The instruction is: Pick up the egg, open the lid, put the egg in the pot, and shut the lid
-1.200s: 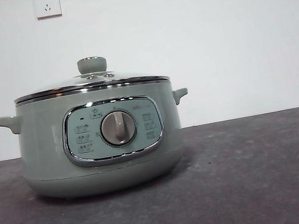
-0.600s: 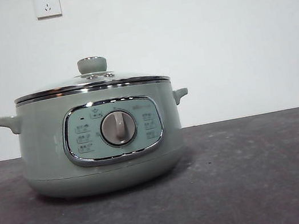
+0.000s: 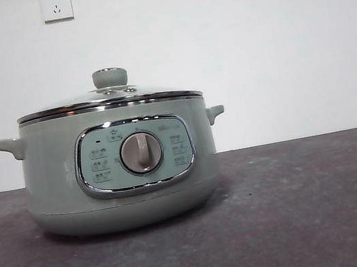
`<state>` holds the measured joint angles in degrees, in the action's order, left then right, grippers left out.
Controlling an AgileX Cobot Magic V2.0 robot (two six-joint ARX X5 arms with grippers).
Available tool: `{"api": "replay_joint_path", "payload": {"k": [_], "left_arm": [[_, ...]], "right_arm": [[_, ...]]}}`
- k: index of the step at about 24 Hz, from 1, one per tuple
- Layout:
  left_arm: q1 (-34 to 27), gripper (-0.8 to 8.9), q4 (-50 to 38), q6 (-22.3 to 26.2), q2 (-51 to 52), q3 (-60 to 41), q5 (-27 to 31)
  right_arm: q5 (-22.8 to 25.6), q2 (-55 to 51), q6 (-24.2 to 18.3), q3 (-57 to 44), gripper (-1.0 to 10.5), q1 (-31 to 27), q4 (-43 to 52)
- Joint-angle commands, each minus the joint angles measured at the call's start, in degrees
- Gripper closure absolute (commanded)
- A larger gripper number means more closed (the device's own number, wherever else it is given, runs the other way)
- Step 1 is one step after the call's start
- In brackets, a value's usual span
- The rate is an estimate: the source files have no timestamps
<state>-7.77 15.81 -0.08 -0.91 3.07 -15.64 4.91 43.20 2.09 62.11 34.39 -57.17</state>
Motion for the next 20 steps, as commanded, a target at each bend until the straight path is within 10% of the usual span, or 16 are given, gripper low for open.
{"api": "replay_joint_path", "payload": {"k": [1, 10, 20], "left_arm": [[-0.17, 8.17, -0.35, -0.35, -0.02, -0.5, -0.15], [-0.17, 8.17, -0.31, -0.35, -0.02, -0.5, -0.17], [-0.17, 8.17, -0.31, -0.35, -0.02, -0.5, -0.15]], "right_arm": [[1.7, -3.19, -2.34, -1.51, 9.5, -3.96, 6.38], [-0.04, -26.93, -3.76, -31.3, 9.5, -28.48, 36.46], [0.02, -38.53, -3.58, -52.92, 9.5, -31.15, 49.57]]}}
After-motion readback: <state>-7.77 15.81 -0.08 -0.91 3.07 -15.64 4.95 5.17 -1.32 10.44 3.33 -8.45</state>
